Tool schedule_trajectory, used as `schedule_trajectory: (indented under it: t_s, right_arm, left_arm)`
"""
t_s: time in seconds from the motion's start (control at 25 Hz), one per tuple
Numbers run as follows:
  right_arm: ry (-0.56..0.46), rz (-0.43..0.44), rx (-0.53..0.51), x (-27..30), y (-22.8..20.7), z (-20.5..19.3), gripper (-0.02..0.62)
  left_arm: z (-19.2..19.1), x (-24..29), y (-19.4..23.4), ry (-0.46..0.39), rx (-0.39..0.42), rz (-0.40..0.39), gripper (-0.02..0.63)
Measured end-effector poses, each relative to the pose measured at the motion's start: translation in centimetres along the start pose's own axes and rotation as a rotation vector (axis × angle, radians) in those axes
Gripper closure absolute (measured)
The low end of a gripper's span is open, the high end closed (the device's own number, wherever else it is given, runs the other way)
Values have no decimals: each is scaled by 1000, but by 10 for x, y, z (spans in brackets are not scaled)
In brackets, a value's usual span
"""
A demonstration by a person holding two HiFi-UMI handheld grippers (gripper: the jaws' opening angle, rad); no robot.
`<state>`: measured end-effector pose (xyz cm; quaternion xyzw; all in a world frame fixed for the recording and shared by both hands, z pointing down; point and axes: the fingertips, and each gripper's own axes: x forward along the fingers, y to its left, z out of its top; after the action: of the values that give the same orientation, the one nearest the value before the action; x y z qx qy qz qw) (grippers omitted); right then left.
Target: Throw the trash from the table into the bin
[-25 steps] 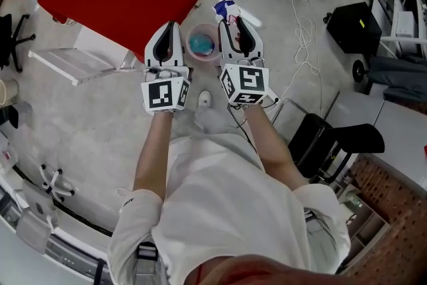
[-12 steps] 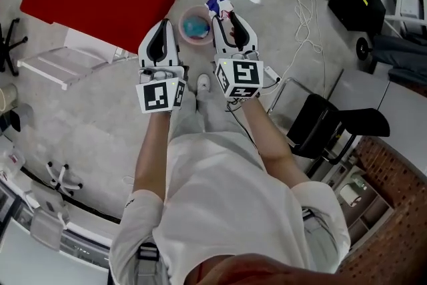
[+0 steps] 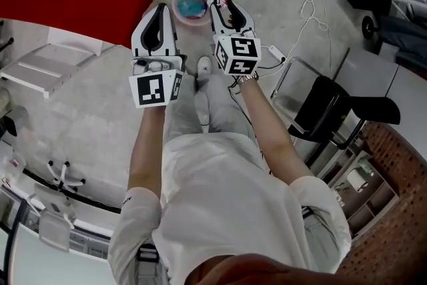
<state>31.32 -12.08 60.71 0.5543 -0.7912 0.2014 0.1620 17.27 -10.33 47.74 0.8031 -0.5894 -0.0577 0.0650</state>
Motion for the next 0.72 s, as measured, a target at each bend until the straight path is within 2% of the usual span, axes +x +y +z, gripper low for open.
schedule_trajectory:
  t_s: [0.28,0.44,0.56,0.72]
  right_arm:
    - [62,2,1,51,-26,-93,431]
    - [63,-16,-21,76,-37,-119,411]
    - [71,-12,-24,81,-41,-128,408]
    - [71,-5,-34,71,-35,-113,410]
  left_arm:
    - [-86,1,5,21,11,-4,601]
    - [-122,3,12,33,10,6,601]
    - [-132,1,13,41,7,15,601]
    - [-114,-3,13,39,9,27,601]
